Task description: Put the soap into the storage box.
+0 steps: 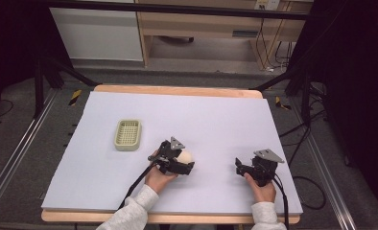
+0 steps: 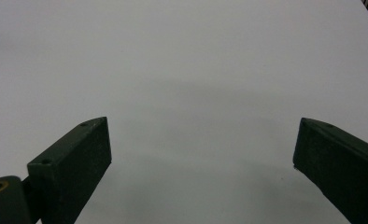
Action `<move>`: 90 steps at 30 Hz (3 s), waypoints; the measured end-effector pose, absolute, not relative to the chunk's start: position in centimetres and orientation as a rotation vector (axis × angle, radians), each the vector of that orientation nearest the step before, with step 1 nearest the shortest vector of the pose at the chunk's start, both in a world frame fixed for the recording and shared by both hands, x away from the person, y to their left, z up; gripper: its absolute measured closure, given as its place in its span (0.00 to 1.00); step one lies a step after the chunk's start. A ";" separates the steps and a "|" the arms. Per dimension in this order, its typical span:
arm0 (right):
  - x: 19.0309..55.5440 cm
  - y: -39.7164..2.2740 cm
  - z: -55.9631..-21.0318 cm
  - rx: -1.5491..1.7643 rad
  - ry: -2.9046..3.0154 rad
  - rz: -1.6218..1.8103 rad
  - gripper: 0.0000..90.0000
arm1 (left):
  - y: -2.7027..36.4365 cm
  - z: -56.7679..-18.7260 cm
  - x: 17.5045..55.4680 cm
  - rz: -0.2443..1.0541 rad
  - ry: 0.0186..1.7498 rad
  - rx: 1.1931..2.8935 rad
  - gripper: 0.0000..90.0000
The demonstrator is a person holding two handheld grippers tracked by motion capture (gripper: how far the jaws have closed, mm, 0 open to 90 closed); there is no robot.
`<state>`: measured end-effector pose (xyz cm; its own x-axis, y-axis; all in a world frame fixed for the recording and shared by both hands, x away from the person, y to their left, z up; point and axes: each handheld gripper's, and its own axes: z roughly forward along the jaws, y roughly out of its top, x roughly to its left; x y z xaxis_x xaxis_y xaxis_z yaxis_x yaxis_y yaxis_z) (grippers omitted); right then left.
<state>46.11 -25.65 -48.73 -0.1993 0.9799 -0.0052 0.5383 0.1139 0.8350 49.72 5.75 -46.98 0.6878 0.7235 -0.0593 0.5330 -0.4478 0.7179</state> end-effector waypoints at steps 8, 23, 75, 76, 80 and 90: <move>46.1 -25.7 -48.7 1.475 1.811 0.971 0.05 | 5.7 -47.3 50.0 0.318 0.972 2.161 0.19; 46.1 -25.7 -48.7 1.476 1.815 0.973 0.05 | 5.7 -47.4 50.1 0.289 0.971 2.163 0.25; 46.1 -25.7 -48.7 1.479 1.816 0.972 0.05 | 9.4 -43.5 48.8 0.346 0.929 2.158 0.25; 46.1 -25.7 -48.7 1.479 1.816 0.972 0.05 | 9.6 -43.4 48.8 0.347 0.927 2.160 0.25; 46.2 -25.6 -48.7 1.478 1.814 0.970 0.05 | 10.3 -43.1 48.7 0.350 0.938 2.147 0.25; 46.2 -25.7 -48.8 1.480 1.818 0.971 0.05 | 12.2 -42.7 48.8 0.362 0.970 2.124 0.25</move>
<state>46.18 -25.68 -48.75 -0.2026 0.9793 -0.0002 0.5445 0.1128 0.8311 48.82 12.16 -42.71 0.6716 0.7391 -0.0526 0.5241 -0.4237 0.7388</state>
